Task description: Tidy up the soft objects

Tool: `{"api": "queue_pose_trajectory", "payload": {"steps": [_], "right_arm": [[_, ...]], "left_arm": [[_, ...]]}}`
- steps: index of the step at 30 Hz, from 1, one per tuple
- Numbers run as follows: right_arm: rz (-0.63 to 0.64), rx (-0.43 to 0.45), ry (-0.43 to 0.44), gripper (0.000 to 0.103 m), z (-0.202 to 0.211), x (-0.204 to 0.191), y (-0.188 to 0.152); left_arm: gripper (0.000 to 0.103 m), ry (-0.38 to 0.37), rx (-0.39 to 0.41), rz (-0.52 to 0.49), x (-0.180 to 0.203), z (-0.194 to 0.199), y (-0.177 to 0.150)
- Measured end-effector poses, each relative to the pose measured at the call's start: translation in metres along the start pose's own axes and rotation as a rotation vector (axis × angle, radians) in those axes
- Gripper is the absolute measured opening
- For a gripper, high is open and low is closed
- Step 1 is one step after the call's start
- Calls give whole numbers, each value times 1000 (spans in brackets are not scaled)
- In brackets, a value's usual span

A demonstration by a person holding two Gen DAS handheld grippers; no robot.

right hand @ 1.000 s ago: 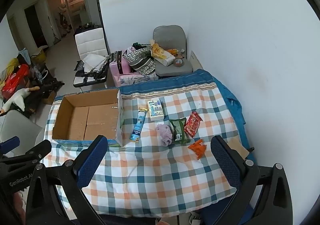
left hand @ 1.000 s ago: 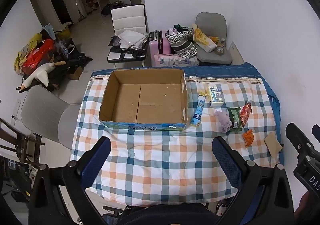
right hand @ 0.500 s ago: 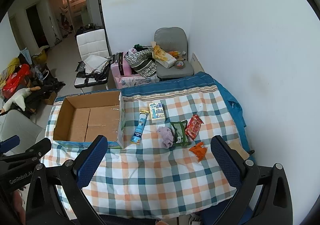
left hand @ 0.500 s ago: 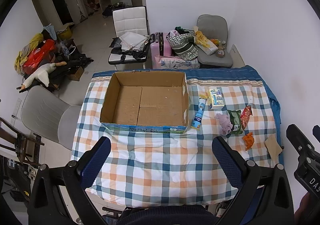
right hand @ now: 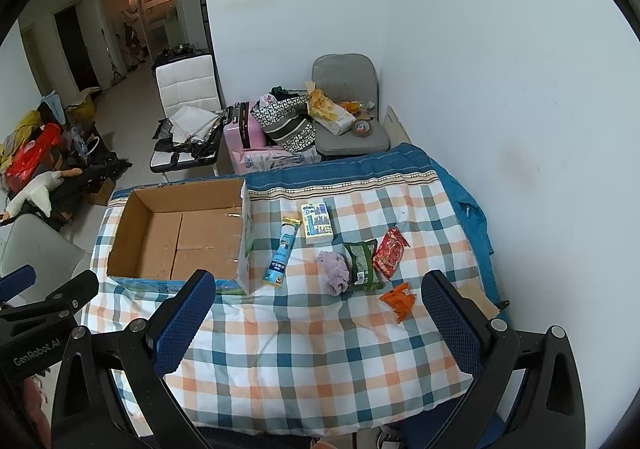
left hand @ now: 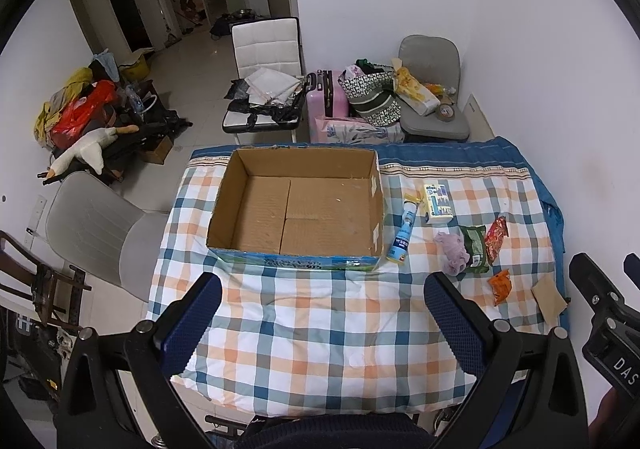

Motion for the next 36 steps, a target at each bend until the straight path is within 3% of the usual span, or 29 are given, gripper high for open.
{"api": "queue_pose_trajectory", "payload": {"steps": [36], "right_arm": [[11,28,-13,103,6,-3,3]], "left_arm": [[103,-7,30,9,-7,9,6]]}}
Point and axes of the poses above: each gripper's, at about its wrist camera, not at the fingertips, and z roughly against the way its jaws point, x to its right, y to its top, the point moved 7 cm from there along -z, roughly the way its jaws point, and after that the axes turned 8 degrees about z, right-handed, at the moved point
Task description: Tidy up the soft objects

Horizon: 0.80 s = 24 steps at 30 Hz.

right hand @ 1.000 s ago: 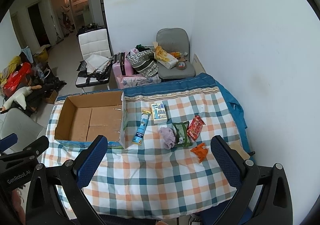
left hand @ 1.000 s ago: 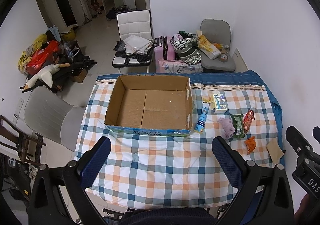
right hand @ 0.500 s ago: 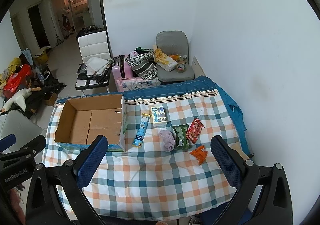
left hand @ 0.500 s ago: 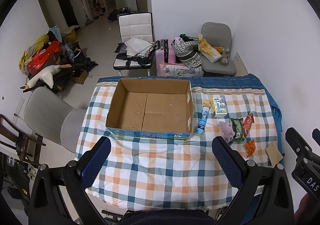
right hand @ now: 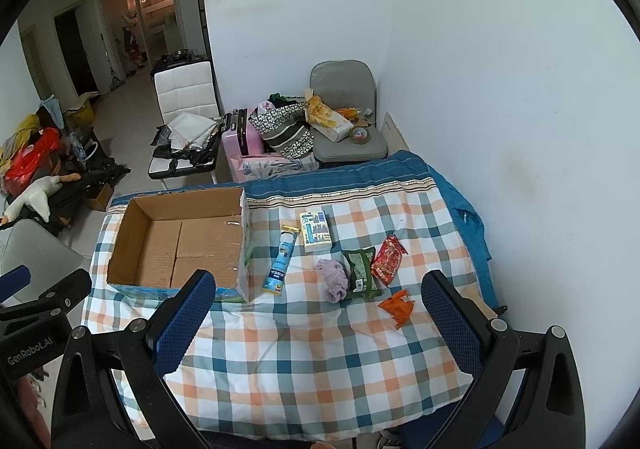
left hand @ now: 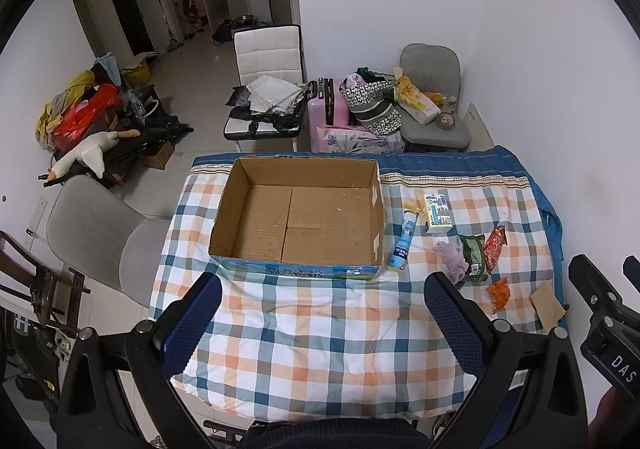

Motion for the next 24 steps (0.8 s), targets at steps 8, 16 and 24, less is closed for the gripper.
{"api": "queue_pose_trajectory", "payload": {"steps": [8,16,24], "right_arm": [[0,0,-3,103,0,0,0],[3,-2,-3,103,-1,-1,-1],[1,-5,-6,103,-2,0,-2]], "left_arm": [[103,2,1,0,0,-1,0],[103,-2,-5,-5,3,-3,0],[103,-15,-35,-23,17,-15,-3]]}}
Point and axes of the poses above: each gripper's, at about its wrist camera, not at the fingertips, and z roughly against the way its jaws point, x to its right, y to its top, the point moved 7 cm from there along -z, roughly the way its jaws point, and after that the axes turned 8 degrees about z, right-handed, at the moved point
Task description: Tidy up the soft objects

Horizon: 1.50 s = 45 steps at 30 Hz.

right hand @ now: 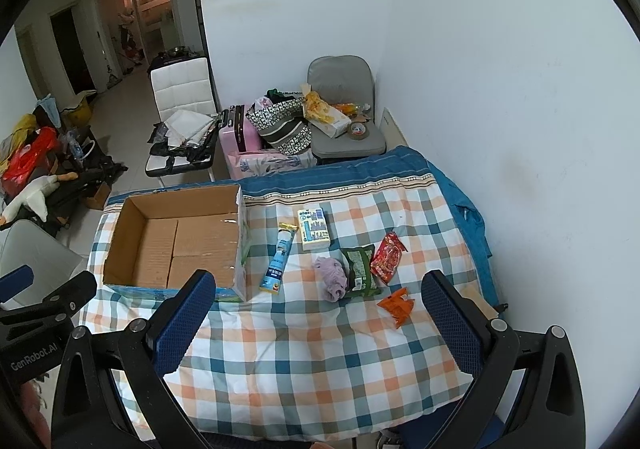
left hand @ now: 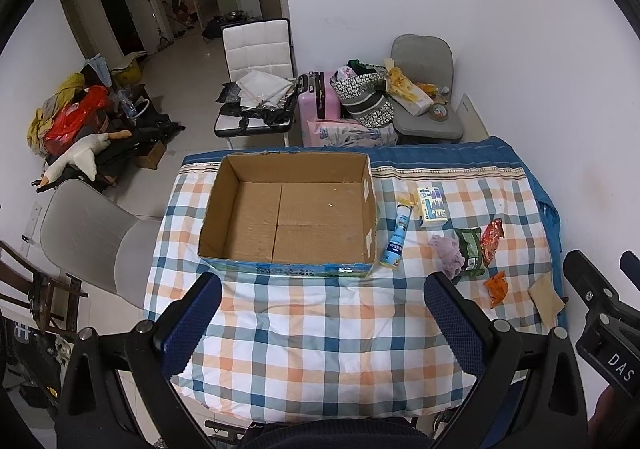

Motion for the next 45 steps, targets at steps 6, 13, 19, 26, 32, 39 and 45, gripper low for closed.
{"api": "queue_pose_trajectory", "payload": {"steps": [6,13,19,26,32,39,45], "right_arm": [[-64,-37,14,103,-27,22,-10],[-274,-153,-19,103,-123,109,-22],[-424,-333,27,103,-264,161,-45],[-614,-479,144,102,-403,187,-86],[-788,-572,252,97,-467,188,-115],[-884,-627,279,87,-504,192,-135],[-894,-647,295,82,-522,190,-142]], "left_arm": [[103,-62,-15,-51,36,-38,14],[103,-113,-147,-108,108,-143,51],[103,-189,-237,-129,176,-232,72],[78,-189,-511,-88,231,-372,61],[78,-175,-740,-2,252,-453,32],[78,-76,-780,-9,254,-487,22],[67,-72,-825,-8,249,-502,2]]}}
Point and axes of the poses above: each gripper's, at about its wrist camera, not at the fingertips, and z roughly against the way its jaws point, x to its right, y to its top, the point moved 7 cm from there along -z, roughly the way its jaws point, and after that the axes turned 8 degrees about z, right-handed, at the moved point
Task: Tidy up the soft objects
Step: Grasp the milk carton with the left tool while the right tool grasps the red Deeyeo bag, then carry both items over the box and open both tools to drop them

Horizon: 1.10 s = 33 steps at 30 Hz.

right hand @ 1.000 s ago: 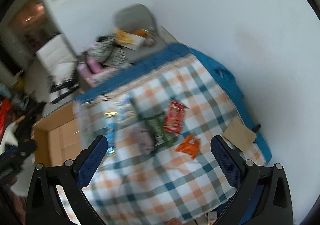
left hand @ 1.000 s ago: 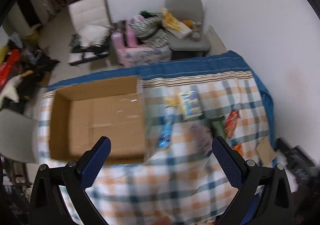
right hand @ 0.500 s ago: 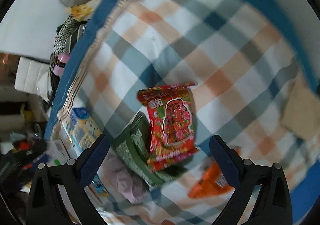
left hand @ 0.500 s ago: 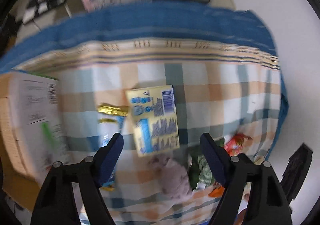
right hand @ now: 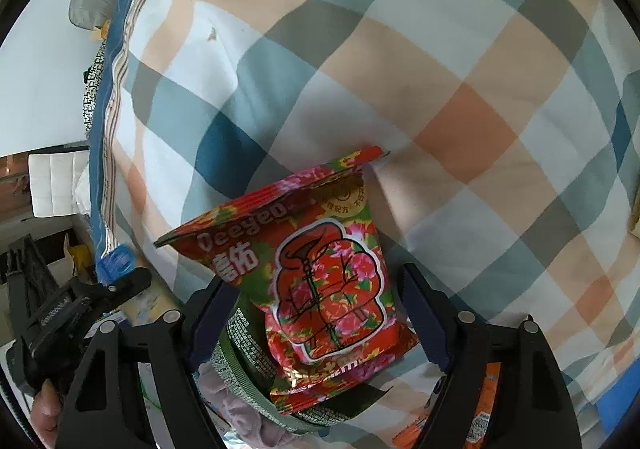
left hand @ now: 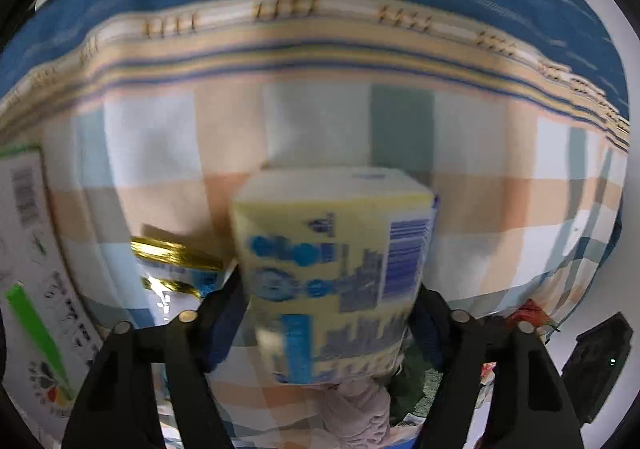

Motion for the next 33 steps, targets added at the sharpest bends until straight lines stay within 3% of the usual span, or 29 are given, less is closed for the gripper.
{"api": "queue_pose_trajectory", "payload": {"steps": [4,11,21,28,33], "right_arm": [[9,-12,-4,77,2,-3,1],[16,-18,-37,67,0,-10,3],[33,-10,-90,54,14,-4,-6],[85,60,-95,53,54,-32,-19],[201,105,-77,53,92,-77,-44]], "left_arm": [[61,34,47,-44,3,2,-6],[60,37,69,-47,0,15,-16],[59,41,131,-95,26,43,-28],[60,-37,236,-140,20,111,-64],[60,-145,290,-145,-23,159,-97]]}}
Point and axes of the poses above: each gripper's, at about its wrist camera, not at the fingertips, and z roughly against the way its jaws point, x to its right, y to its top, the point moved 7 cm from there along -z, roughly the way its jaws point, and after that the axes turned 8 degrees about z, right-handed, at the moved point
